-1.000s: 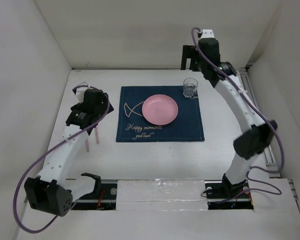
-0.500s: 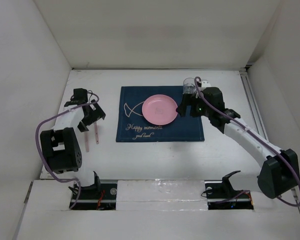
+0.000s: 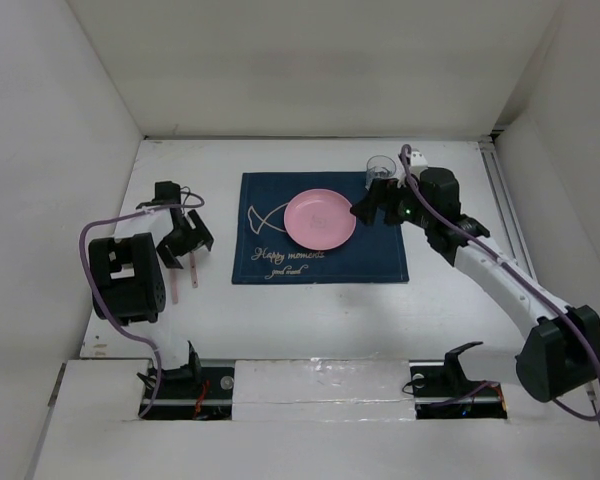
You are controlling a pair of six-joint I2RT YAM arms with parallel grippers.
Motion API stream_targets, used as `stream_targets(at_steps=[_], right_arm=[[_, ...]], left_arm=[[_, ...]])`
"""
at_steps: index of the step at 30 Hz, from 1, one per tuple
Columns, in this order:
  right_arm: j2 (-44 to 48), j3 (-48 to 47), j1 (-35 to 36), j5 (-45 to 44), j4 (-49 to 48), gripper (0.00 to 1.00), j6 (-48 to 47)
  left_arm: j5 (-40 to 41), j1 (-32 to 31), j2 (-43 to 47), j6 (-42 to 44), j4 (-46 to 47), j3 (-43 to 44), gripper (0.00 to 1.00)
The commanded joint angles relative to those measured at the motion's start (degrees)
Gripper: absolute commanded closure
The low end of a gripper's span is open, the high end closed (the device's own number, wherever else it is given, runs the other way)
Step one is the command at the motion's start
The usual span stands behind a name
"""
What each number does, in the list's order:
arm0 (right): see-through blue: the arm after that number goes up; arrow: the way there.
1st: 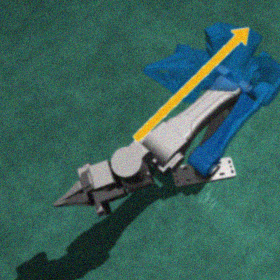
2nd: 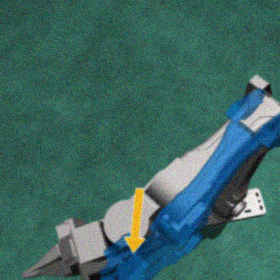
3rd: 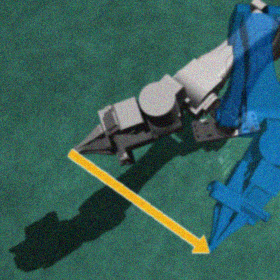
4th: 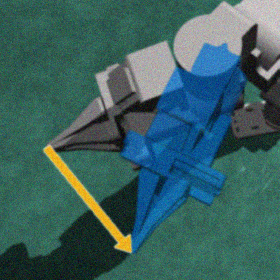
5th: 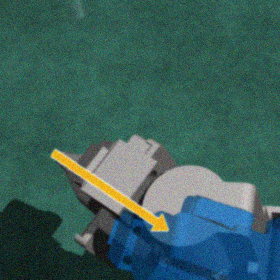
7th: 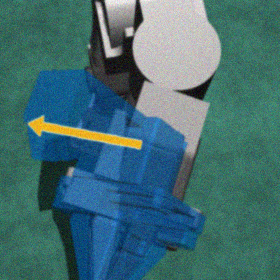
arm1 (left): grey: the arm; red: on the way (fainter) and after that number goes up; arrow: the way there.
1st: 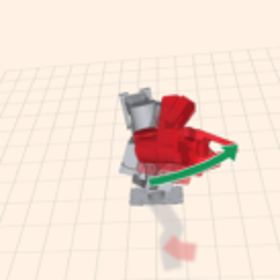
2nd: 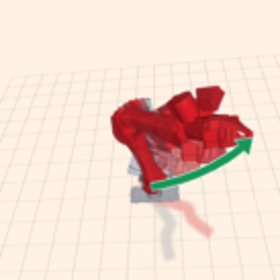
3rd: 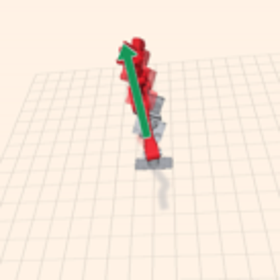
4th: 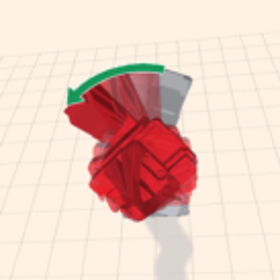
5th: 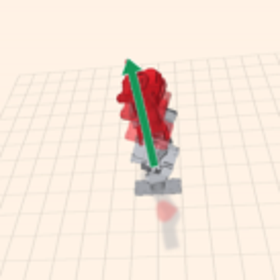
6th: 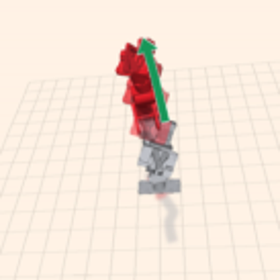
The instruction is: Set the dinner table for one person
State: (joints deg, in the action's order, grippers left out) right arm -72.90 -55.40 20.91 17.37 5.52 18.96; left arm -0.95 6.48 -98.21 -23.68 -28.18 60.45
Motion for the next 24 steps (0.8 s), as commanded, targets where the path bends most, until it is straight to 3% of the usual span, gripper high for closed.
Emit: stream_targets(at_steps=[1, 4, 5, 6, 7, 14, 17, 24], right_arm=[[3.64, -0.06, -0.78, 2.32, -3.85, 0.00, -0.94], [5.22, 0.99, -1.92, 2.32, -3.85, 0.00, -0.94], [5.23, 0.99, -1.92, 2.32, -3.85, 0.00, -0.94], [5.92, 0.99, -2.44, 2.32, -3.85, 0.00, -0.94], [6.54, 1.60, -2.45, 2.32, -3.85, 0.00, -0.94], [7.07, 1.61, -3.50, 2.32, -3.85, 0.00, -0.94], [7.07, 1.61, -3.50, 2.32, -3.85, 0.00, -0.94], [7.77, 2.13, -4.03, 2.32, -3.85, 0.00, -0.94]], left_arm=[[-1.51, 0.29, -2.77, 1.36, -0.20, -0.77, 0.19], [-1.86, 0.29, -4.52, 1.36, -0.20, -0.77, 0.34], [-1.86, 0.29, -4.53, 1.88, -0.20, -0.77, 0.45], [-2.64, 0.29, -5.05, 1.89, -0.20, -0.77, 0.62], [-3.52, 0.29, -5.06, 1.89, -0.20, -0.77, 0.70], [-7.21, 0.29, -5.06, 3.03, 0.32, -0.77, 1.00], [-9.32, -1.11, -5.06, 3.81, 0.32, -0.15, 1.00], [-11.87, -2.17, 6.97, 3.82, 2.43, 0.46, 1.00]])
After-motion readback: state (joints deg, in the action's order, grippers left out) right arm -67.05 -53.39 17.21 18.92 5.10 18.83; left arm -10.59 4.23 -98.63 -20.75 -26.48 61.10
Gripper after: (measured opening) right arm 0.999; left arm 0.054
